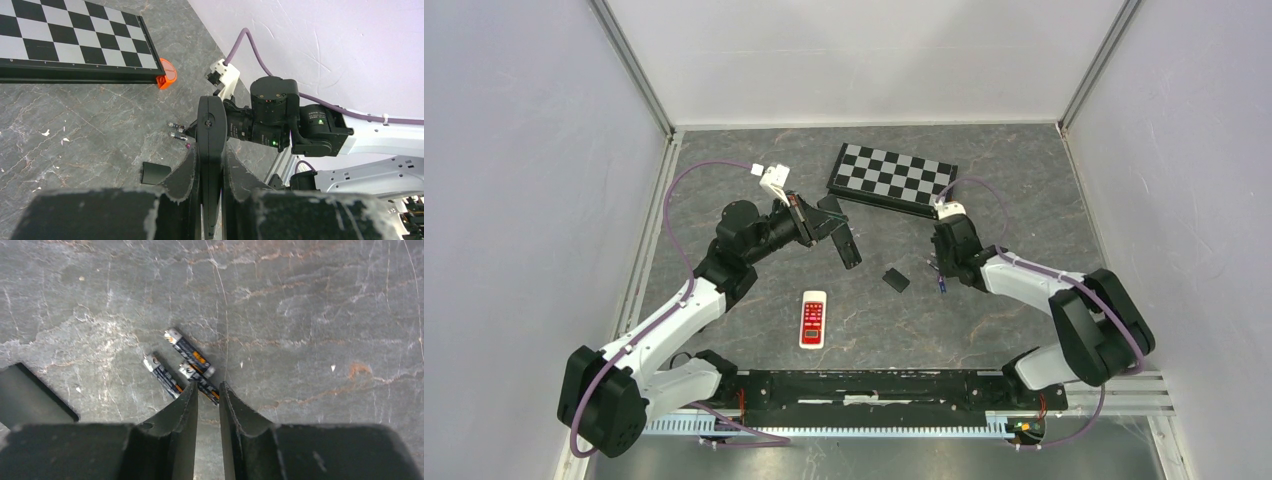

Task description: Load the batteries into the remote control

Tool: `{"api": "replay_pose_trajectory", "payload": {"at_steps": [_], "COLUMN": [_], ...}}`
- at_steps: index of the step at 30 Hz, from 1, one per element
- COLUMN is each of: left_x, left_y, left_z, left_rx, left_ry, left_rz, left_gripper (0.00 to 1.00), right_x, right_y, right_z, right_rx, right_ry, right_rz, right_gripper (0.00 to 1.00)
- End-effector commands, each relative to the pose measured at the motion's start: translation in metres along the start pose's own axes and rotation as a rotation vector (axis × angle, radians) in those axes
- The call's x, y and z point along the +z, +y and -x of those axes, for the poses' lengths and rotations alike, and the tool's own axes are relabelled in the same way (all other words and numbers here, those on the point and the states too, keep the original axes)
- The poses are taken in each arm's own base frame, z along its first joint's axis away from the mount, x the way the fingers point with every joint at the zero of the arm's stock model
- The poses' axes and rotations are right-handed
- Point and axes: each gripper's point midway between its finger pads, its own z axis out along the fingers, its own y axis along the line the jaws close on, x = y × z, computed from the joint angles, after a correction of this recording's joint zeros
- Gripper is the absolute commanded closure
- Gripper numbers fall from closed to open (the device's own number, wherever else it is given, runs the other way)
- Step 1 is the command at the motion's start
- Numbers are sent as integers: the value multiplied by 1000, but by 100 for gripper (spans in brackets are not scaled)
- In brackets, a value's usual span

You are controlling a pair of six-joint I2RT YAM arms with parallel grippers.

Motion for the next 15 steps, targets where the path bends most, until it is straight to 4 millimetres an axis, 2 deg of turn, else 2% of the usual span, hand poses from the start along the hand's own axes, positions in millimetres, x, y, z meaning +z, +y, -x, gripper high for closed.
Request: {"api": "replay_pose_trajectory", "payload": {"at_steps": [1,6,15], "left_x": [-1,-3,-2], "left_y": [-9,-8,-7], "left_z": [12,13,11], "left_rx": [56,61,56], "left_ry": [-30,-44,-33], "left_rz": [-30,-24,-21], "left_gripper": [98,98,98], "right_x": [4,6,22], "right_y": [8,15,18], "right_z": [42,51,51], "right_rx": [-22,-31,-102], "right_ry": [-95,-119,-89], "right_rz": [29,71,80], "right_gripper": [73,70,62]}}
